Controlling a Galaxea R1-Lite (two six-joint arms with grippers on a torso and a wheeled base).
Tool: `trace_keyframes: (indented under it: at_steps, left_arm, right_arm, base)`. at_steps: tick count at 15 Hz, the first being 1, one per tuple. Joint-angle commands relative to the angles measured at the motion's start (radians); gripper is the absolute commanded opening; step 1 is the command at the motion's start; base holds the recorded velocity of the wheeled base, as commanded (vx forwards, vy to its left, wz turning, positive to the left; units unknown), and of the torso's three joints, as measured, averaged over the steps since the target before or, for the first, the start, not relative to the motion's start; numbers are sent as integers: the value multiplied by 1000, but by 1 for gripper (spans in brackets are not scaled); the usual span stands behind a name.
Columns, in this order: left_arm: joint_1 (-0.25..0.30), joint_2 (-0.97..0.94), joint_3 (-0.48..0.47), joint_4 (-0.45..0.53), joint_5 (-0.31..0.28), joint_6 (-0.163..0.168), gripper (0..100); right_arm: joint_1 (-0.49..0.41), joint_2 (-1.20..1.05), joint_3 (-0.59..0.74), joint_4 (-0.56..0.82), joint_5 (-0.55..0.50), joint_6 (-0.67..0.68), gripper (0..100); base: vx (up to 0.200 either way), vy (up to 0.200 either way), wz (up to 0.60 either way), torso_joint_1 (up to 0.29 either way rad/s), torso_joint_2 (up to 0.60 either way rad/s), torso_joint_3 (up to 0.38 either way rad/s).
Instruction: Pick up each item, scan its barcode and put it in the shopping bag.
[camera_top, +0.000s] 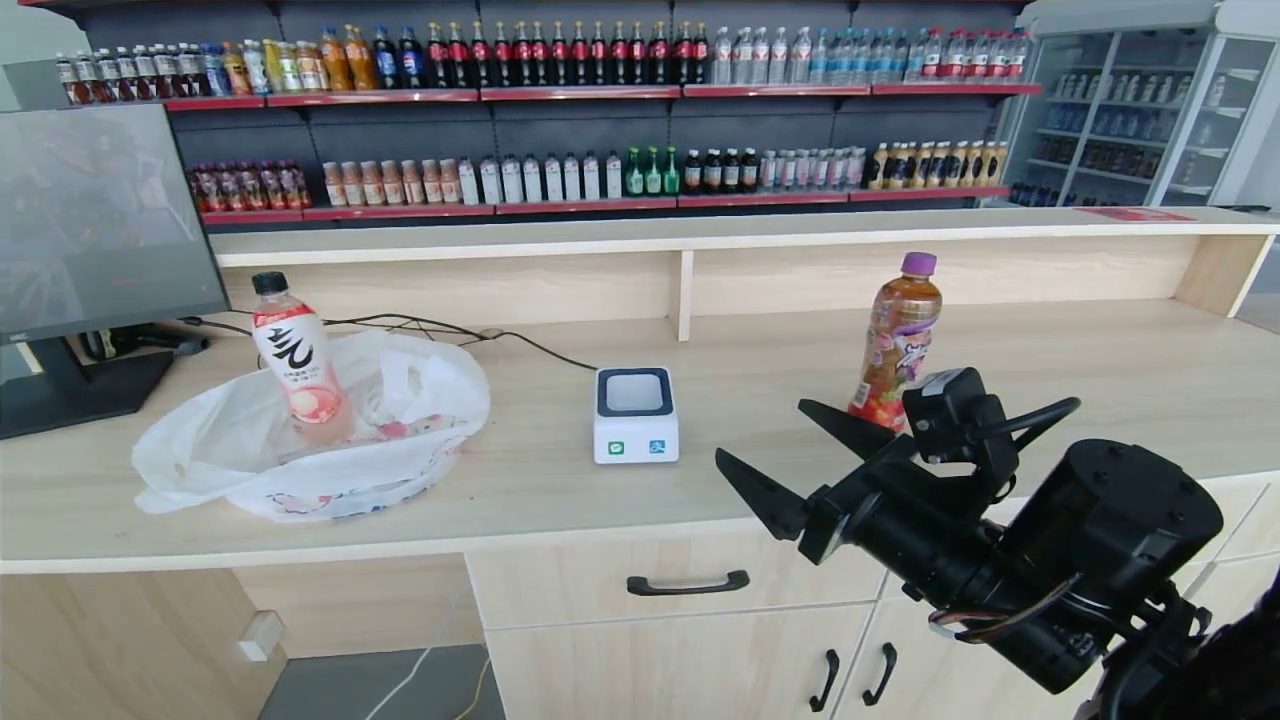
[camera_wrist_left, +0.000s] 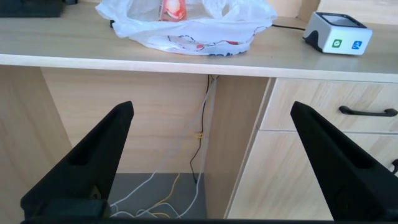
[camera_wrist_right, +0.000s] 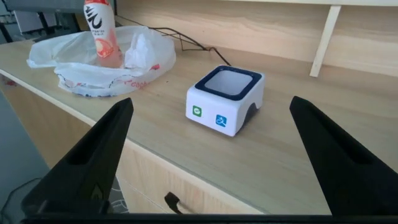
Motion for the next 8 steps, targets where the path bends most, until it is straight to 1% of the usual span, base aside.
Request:
trace_keyframes:
  at_steps: [1,4,8]
  left_arm:
    - [1,0,0,0,0,0,100]
    - [1,0,0,0,0,0,100]
    - [1,0,0,0,0,0,100]
  right_arm:
    - [0,2,0,-1,0,0,100]
    - [-3,4,11,-1,0,0,100]
    - [-86,7,-3,-1,2,0,100]
  base:
    - [0,-200,0,2,7,2]
    - [0,0,0,0,0,0]
    - [0,0,0,0,0,0]
